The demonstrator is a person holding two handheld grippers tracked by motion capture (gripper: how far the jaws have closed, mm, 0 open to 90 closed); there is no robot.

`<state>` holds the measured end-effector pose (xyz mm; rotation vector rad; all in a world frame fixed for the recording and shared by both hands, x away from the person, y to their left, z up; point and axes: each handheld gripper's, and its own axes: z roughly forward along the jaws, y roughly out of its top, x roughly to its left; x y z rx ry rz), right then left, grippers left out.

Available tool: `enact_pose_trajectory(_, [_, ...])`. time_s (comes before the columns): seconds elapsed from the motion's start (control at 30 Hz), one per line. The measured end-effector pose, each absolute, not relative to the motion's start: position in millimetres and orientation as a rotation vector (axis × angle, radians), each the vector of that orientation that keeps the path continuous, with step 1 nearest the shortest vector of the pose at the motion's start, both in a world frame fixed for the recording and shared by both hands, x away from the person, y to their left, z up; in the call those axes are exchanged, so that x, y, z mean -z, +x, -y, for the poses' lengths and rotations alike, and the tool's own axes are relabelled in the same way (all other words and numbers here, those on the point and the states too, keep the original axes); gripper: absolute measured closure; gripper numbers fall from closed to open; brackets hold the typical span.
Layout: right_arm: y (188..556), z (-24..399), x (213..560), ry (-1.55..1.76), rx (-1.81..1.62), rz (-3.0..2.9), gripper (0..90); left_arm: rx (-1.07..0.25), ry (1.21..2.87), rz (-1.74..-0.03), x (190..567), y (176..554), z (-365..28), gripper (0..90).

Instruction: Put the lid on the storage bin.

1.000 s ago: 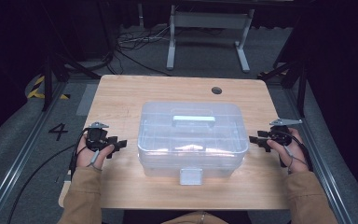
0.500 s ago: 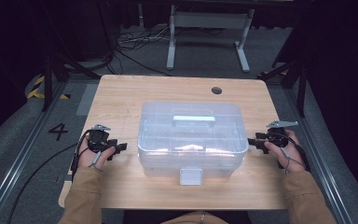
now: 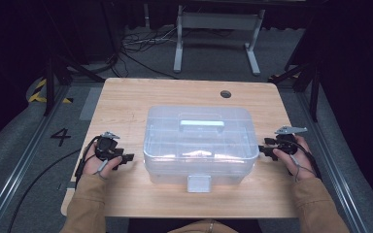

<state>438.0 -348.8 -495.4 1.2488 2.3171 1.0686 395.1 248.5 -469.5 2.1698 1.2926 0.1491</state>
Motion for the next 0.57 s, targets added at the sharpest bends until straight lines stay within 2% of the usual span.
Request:
enact_pose_trajectory(0.33, [439.5, 343.7, 500.2, 1.116, -1.054, -2.343, 27.3, -0.167, 2.224, -1.167, 474.0, 394.6, -250.0, 38.4])
enact_pose_trajectory(0.57, [440.2, 344.6, 499.1, 1.127, -1.047, -2.34, 30.6, -0.196, 2.214, -1.177, 472.8, 393.9, -249.0, 38.6])
